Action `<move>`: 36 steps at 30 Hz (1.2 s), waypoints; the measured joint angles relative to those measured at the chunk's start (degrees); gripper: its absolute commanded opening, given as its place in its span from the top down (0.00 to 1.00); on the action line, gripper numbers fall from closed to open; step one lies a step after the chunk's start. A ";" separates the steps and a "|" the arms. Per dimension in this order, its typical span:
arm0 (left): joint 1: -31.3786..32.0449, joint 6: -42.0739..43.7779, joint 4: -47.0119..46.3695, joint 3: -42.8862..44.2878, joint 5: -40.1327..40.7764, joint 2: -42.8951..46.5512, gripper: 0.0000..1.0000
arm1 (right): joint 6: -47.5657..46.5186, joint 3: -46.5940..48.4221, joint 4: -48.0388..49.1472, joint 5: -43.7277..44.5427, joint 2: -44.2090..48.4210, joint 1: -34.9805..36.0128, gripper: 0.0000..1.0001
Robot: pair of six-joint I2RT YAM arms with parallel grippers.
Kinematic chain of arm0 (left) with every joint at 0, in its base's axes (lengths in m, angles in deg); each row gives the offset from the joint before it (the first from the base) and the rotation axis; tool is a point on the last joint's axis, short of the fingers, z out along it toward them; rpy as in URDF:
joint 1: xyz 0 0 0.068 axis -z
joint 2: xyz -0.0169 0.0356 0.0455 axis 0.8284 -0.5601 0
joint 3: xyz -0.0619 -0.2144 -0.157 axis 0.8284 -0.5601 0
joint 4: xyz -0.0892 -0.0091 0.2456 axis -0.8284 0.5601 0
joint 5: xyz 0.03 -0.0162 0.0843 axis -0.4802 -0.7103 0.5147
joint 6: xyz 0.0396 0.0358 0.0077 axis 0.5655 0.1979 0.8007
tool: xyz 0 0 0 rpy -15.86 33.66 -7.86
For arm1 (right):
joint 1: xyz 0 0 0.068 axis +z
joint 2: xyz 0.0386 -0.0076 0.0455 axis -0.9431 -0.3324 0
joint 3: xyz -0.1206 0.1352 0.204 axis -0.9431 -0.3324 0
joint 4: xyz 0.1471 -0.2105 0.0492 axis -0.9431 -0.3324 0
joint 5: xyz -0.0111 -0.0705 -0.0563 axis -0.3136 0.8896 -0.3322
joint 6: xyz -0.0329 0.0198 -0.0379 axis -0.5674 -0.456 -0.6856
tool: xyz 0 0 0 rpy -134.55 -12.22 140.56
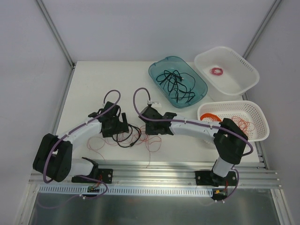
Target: Untangle the cables
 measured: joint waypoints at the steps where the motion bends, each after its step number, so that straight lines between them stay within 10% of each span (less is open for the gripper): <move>1: 0.00 -0.02 -0.24 0.00 0.02 -0.44 0.04 | -0.11 0.00 -0.15 0.33 0.11 0.04 0.99; 17: 0.00 -1.01 2.45 2.95 2.89 -5.73 0.28 | -20.90 20.70 -13.18 3.08 22.38 -0.50 0.99; 36: -3.13 -1.25 4.00 4.22 4.17 -8.02 0.31 | -41.05 31.89 -14.60 7.63 45.03 -9.14 0.99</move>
